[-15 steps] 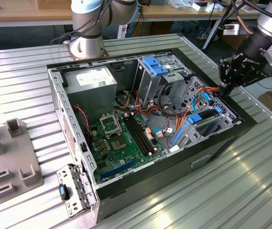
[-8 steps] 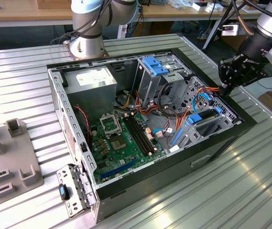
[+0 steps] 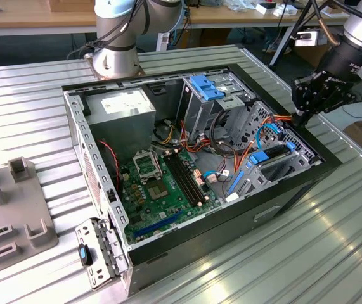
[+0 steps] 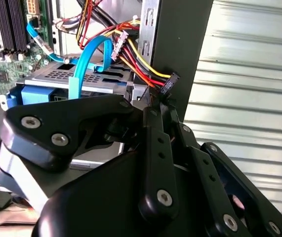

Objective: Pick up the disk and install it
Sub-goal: 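Insert the first disk wire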

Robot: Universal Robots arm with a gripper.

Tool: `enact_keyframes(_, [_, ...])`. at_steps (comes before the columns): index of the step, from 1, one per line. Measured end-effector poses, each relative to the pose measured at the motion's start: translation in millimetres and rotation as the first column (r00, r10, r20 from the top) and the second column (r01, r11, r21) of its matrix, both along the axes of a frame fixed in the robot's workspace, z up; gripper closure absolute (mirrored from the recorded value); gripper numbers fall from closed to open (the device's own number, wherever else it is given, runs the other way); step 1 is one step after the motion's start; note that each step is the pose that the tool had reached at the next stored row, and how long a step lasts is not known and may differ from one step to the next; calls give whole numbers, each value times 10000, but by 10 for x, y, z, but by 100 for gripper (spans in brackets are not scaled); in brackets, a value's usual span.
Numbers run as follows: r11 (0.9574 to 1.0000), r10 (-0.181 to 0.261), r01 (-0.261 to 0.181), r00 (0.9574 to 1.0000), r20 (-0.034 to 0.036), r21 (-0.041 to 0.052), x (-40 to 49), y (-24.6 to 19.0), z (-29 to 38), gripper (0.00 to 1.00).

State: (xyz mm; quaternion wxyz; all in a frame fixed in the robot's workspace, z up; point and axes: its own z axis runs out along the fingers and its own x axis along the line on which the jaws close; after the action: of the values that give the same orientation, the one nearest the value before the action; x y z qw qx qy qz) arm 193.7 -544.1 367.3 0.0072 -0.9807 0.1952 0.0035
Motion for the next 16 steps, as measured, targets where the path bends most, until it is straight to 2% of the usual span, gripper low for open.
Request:
enact_keyframes(2, [9999, 116, -116, 9999, 1, -2, 0, 0, -1, 80])
enact_keyframes(5, [9999, 117, -117, 9999, 0, -1, 0, 0, -2, 80])
enact_keyframes(7, [9999, 118, -118, 9999, 0, 0, 0, 0, -2, 84])
enact_keyframes(12, [9999, 119, -119, 9999, 0, 1, 0, 0, 0, 84])
enact_keyframes(16, [9999, 112, -112, 9999, 3, 0, 0, 0, 76, 84])
